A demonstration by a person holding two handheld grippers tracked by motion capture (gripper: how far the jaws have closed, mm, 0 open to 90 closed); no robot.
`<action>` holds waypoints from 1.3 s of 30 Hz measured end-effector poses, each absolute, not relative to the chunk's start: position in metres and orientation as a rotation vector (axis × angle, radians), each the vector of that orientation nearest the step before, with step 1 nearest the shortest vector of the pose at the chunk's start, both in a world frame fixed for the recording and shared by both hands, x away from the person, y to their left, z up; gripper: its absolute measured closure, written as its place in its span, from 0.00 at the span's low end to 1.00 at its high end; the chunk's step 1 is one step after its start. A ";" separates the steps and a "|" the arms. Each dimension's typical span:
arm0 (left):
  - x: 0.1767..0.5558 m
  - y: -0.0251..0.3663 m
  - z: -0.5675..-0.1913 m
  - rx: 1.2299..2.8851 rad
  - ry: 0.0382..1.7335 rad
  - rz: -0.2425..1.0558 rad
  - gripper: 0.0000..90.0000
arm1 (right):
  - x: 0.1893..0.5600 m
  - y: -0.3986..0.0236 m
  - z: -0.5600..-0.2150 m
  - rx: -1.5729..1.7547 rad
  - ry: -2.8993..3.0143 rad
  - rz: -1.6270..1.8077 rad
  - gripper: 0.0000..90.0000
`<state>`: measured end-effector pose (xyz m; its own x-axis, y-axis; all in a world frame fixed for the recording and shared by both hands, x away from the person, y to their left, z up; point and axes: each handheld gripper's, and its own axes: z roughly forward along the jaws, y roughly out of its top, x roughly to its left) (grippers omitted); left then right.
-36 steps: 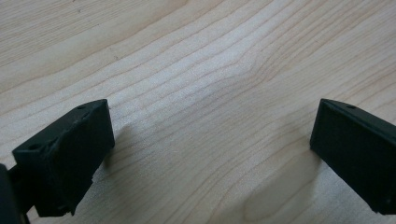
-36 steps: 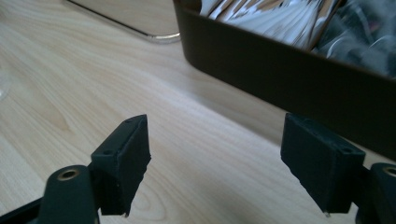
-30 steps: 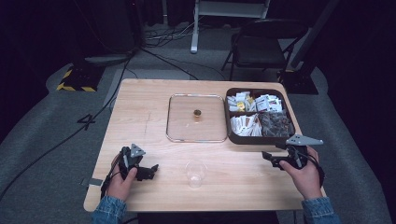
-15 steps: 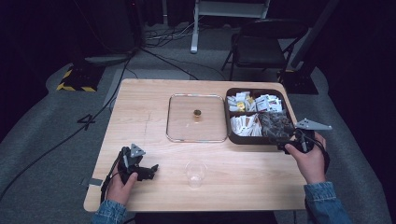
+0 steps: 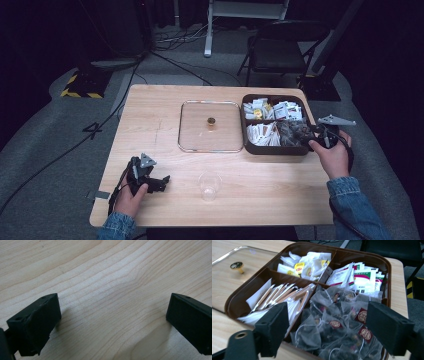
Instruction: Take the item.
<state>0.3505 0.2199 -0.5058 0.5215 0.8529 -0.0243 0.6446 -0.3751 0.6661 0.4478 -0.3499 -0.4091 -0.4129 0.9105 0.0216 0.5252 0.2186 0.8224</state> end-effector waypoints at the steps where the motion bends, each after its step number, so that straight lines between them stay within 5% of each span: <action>1: 0.351 0.220 -0.506 2.143 1.212 0.434 0.00 | 0.449 -0.350 -0.409 1.325 2.023 1.087 0.23; 21: 0.354 0.218 -0.506 2.141 1.218 0.431 0.00 | 0.489 -0.357 -0.441 1.458 1.994 0.976 0.32; 31: 0.355 0.217 -0.506 2.140 1.216 0.431 0.00 | 0.496 -0.357 -0.453 1.445 2.027 0.818 0.50; 39: 0.355 0.217 -0.506 2.140 1.215 0.431 0.00 | 0.499 -0.360 -0.456 1.454 2.041 0.813 0.73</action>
